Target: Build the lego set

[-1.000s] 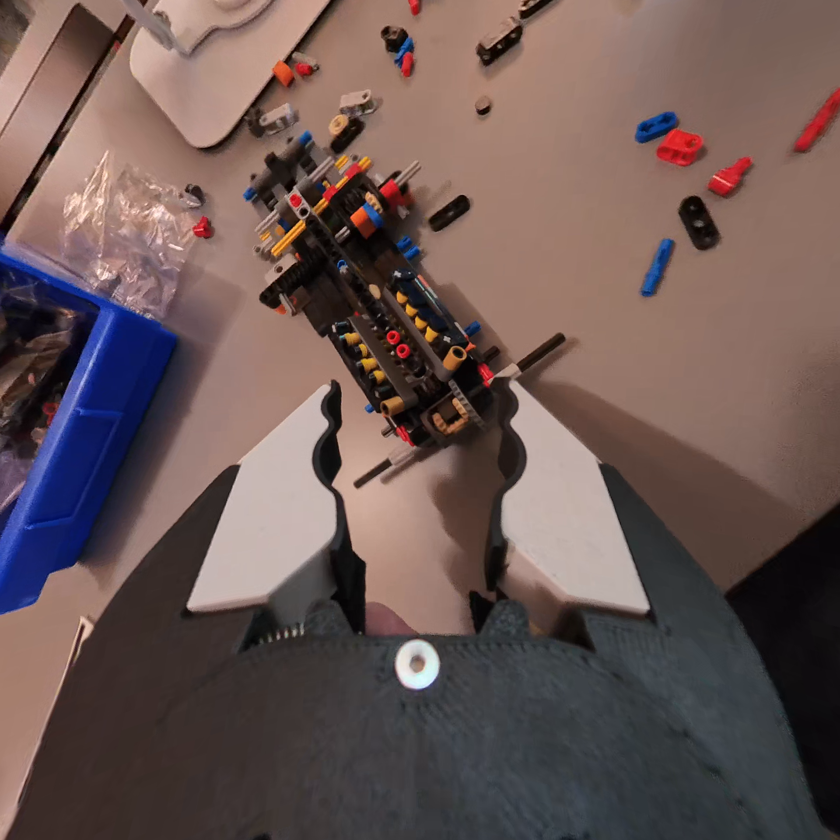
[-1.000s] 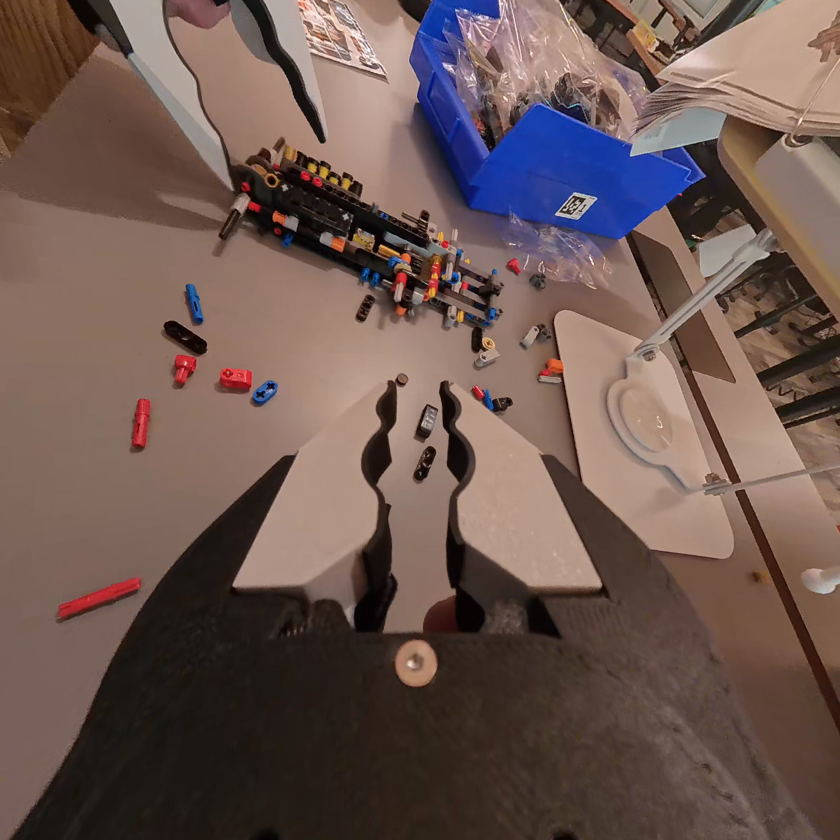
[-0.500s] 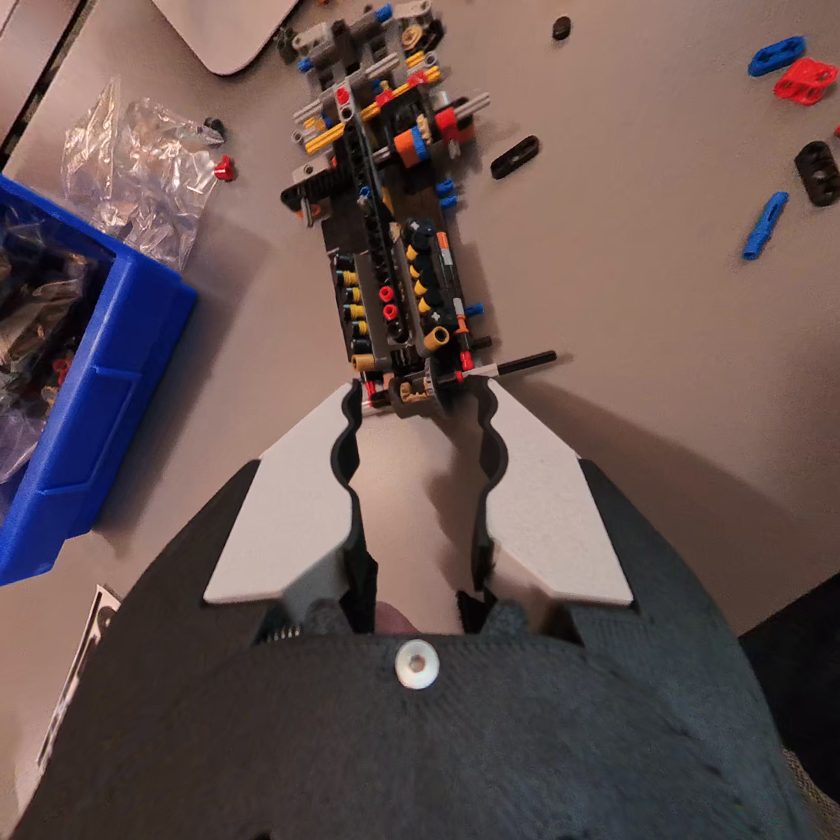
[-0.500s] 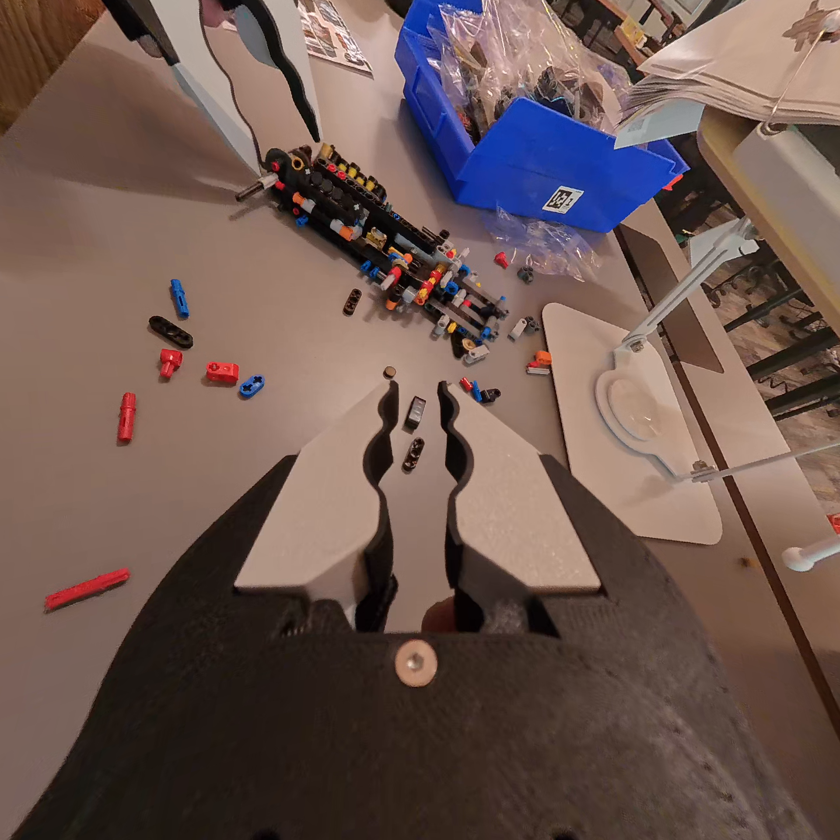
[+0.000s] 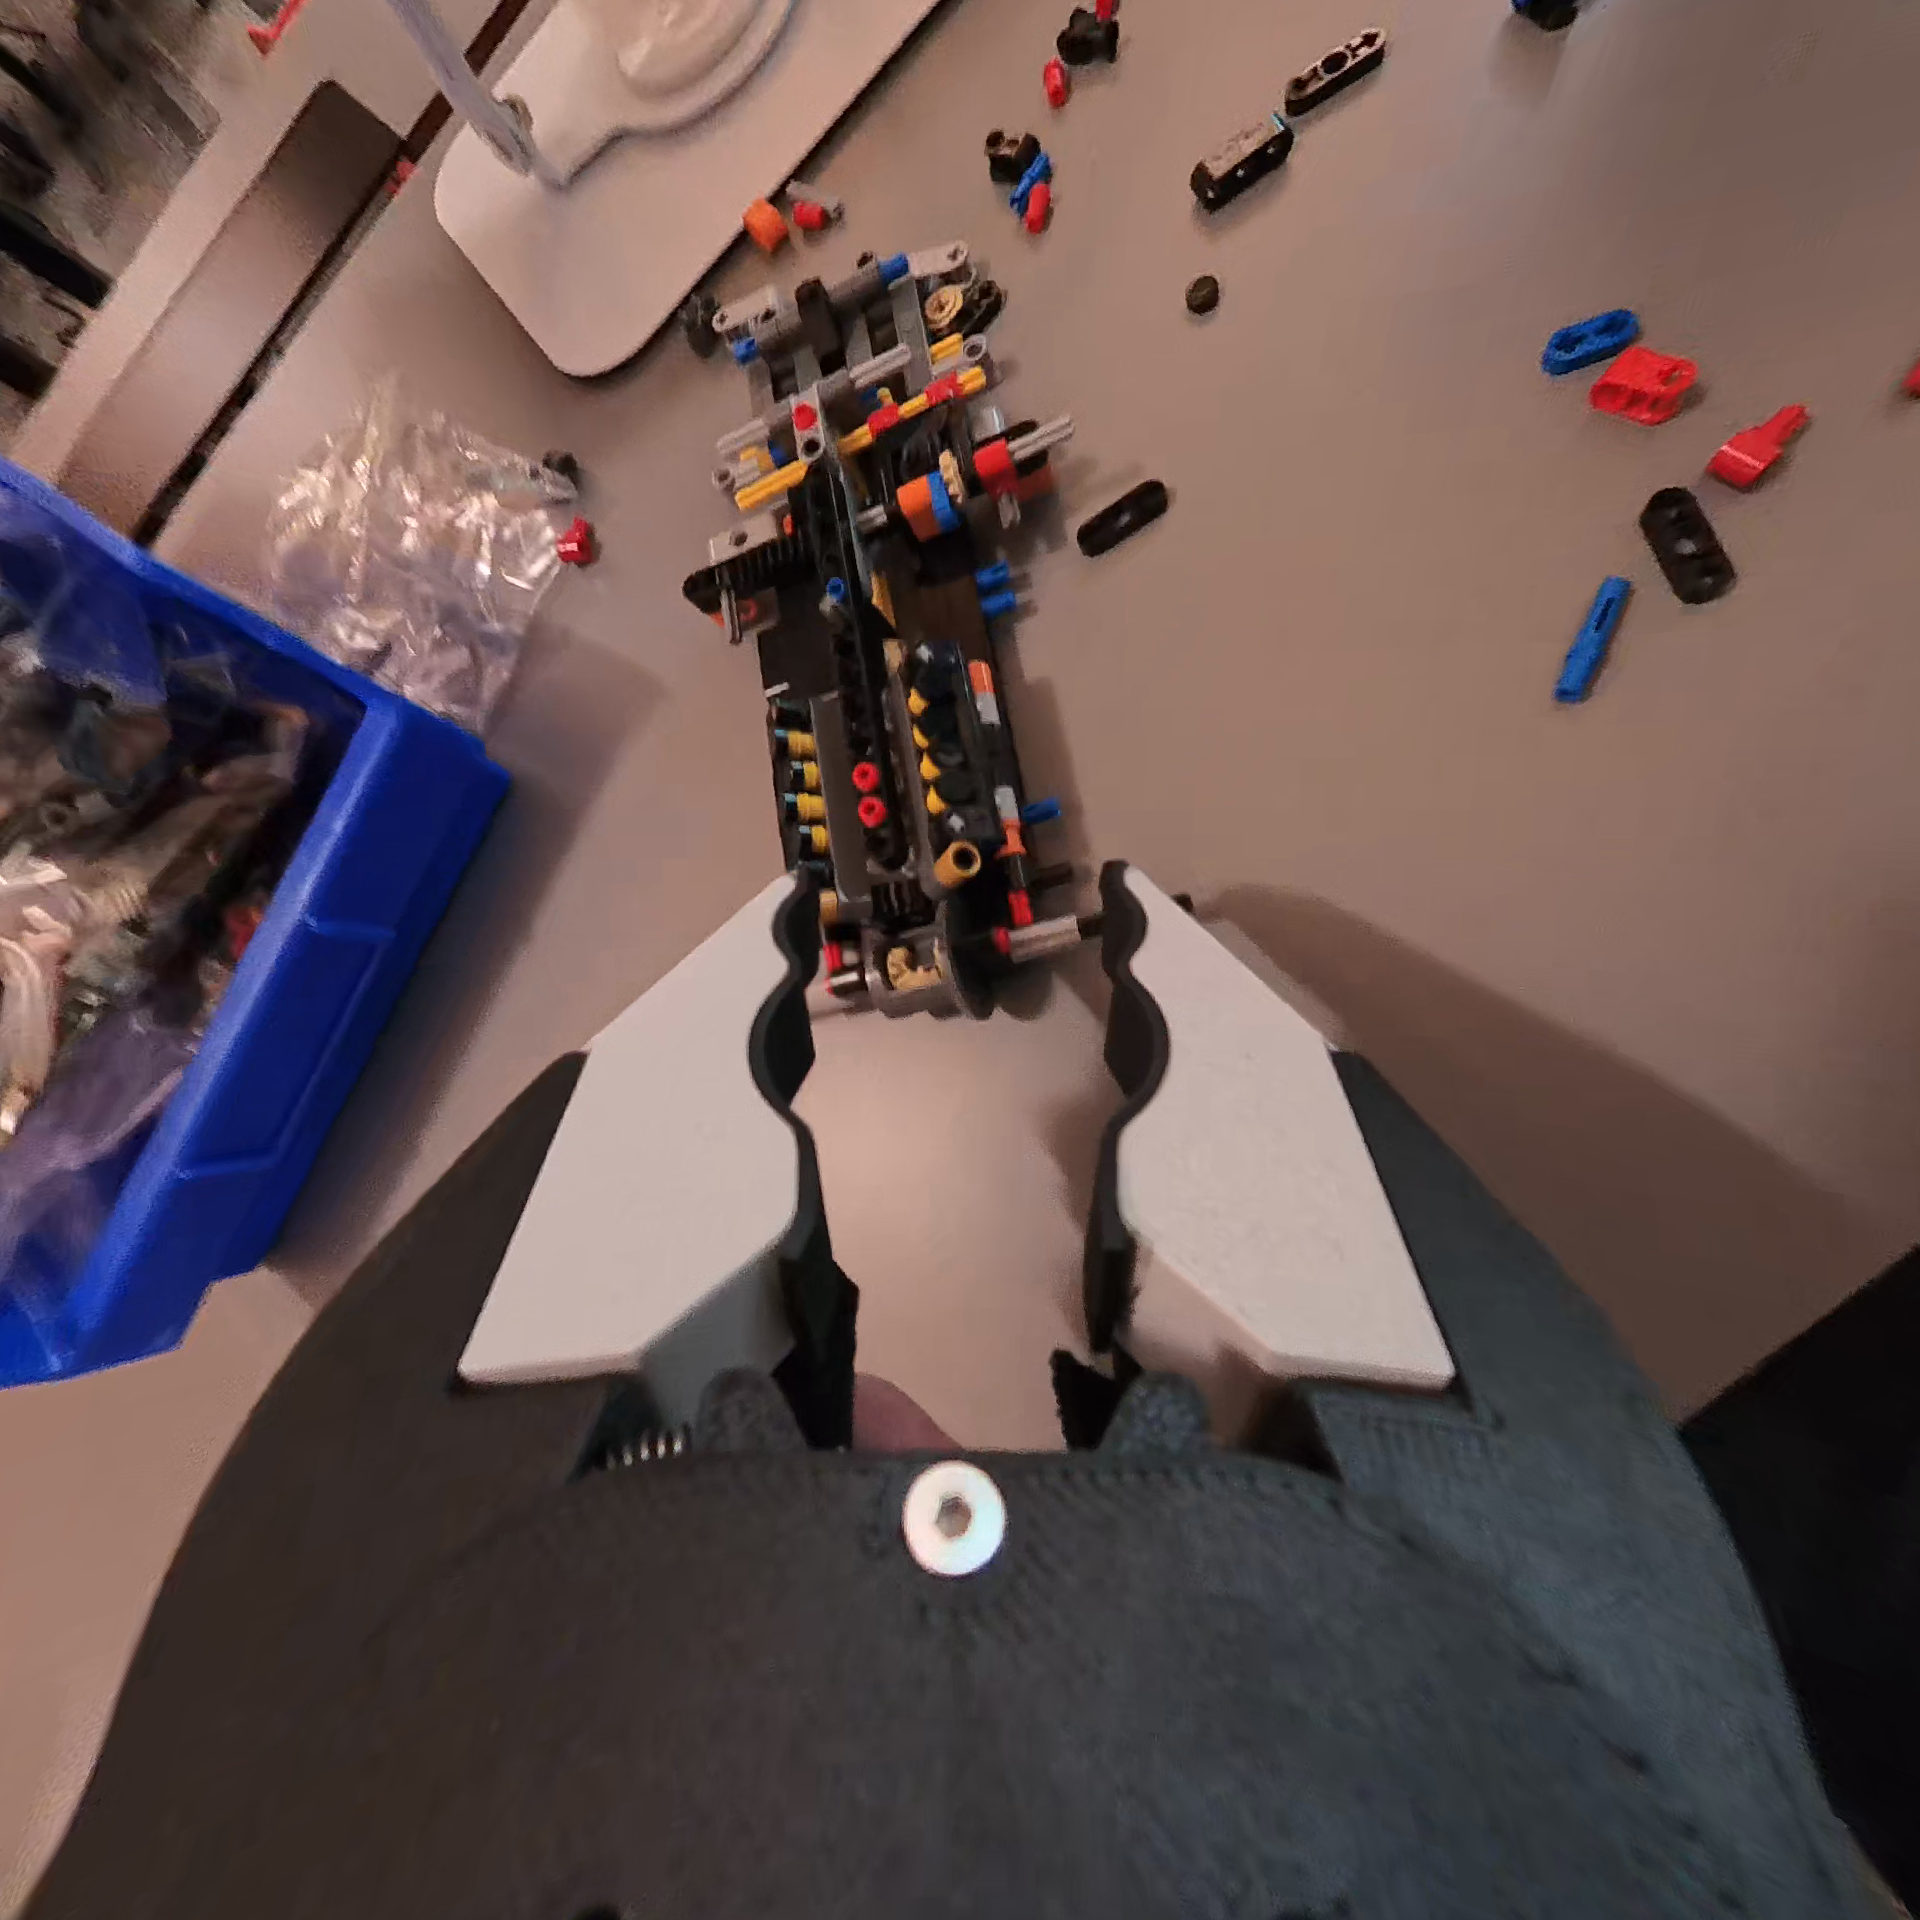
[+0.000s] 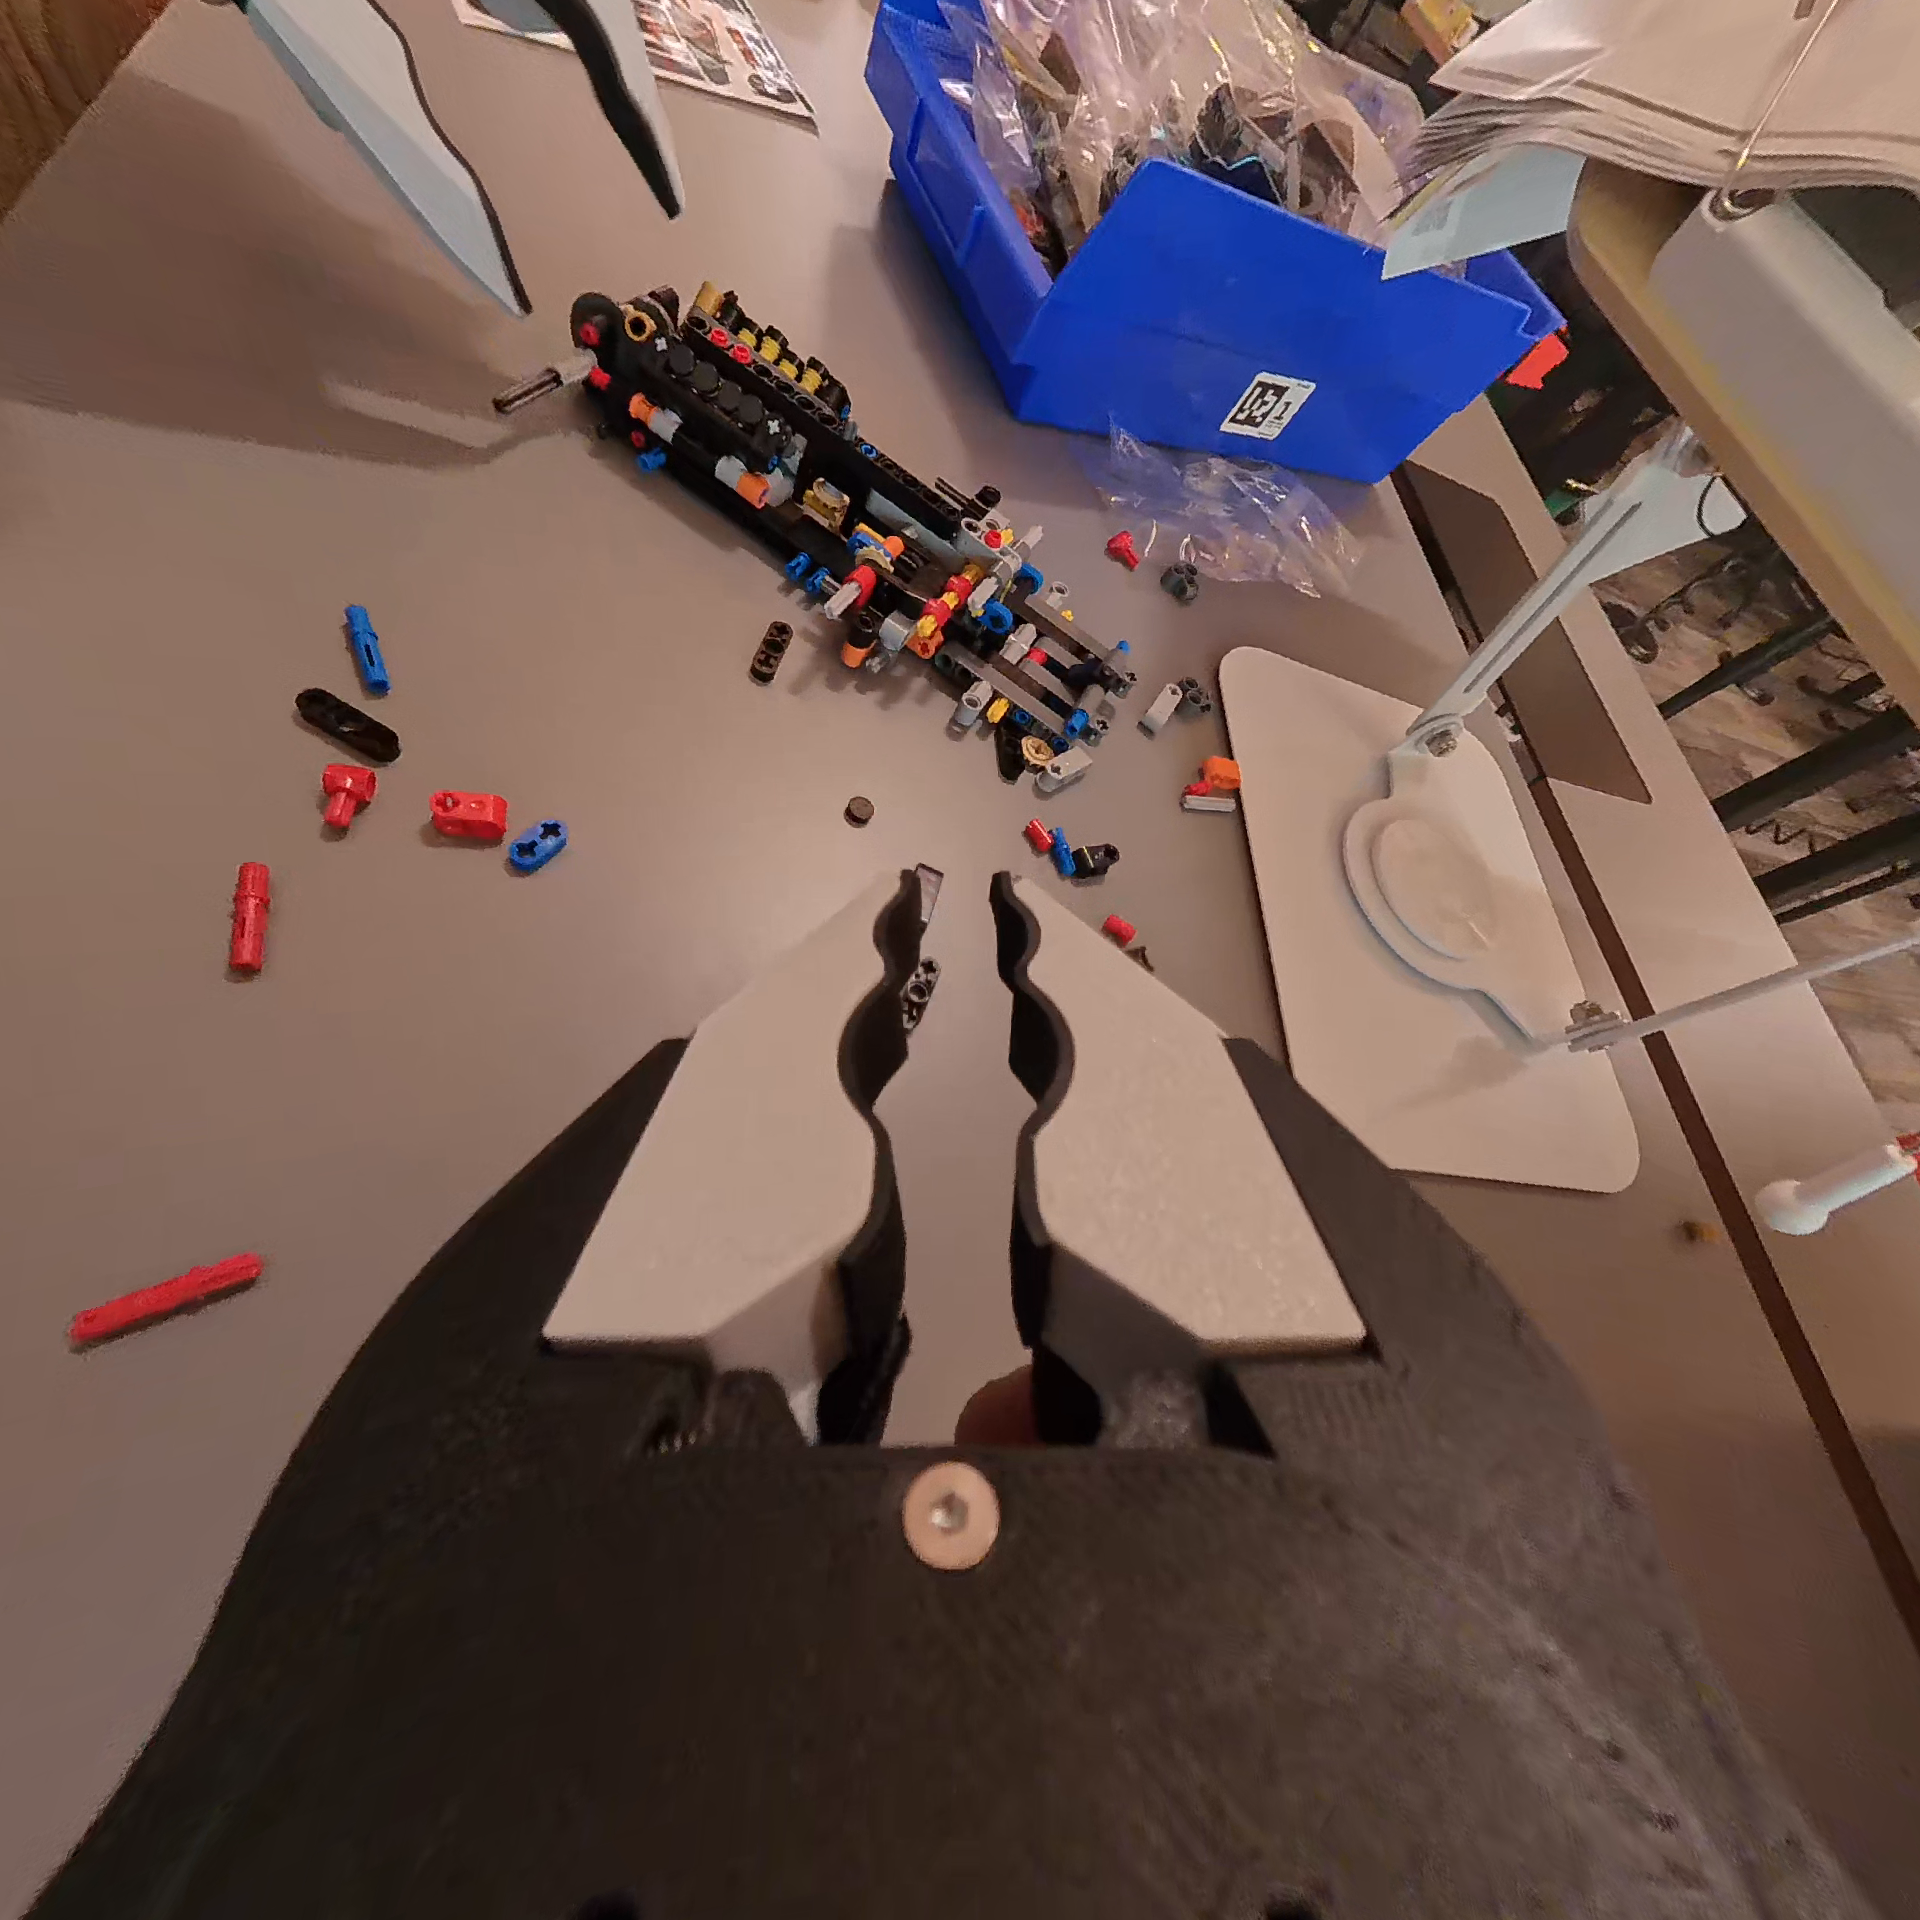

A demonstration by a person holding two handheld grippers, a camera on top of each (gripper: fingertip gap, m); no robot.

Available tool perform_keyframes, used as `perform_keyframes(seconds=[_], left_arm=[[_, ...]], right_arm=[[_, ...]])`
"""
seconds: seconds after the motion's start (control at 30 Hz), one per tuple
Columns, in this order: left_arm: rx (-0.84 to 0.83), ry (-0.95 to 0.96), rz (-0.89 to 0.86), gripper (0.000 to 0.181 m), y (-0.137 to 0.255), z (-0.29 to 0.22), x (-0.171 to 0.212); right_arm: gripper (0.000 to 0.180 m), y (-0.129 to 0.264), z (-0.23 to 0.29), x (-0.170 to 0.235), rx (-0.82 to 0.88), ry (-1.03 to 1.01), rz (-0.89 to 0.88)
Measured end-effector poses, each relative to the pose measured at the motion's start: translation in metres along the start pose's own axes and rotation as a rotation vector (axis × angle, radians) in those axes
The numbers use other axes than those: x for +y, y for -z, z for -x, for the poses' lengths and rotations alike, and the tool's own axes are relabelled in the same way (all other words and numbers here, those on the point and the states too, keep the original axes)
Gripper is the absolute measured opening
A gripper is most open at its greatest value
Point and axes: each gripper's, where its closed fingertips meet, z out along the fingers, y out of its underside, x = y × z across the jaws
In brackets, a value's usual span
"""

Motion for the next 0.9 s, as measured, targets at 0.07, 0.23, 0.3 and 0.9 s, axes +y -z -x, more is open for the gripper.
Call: perform_keyframes(seconds=[0.07,0.23,0.3,0.9], left_arm=[[-0.018,-0.031,0.019,0.053,-0.007,0.003,-0.007],[0.001,-0.046,0.066,0.056,-0.039,0.010,-0.019],[0.011,-0.027,0.112,0.060,-0.051,0.015,-0.015],[0.056,0.118,0.110,0.060,-0.064,0.018,-0.003]], right_arm=[[0.011,0.001,-0.003,0.004,0.008,-0.001,0.009],[0.010,0.003,-0.008,0.007,0.025,-0.010,0.013],[0.010,0.003,-0.009,0.009,0.029,-0.003,0.019],[0.009,-0.004,-0.005,0.019,0.017,0.001,0.045]])
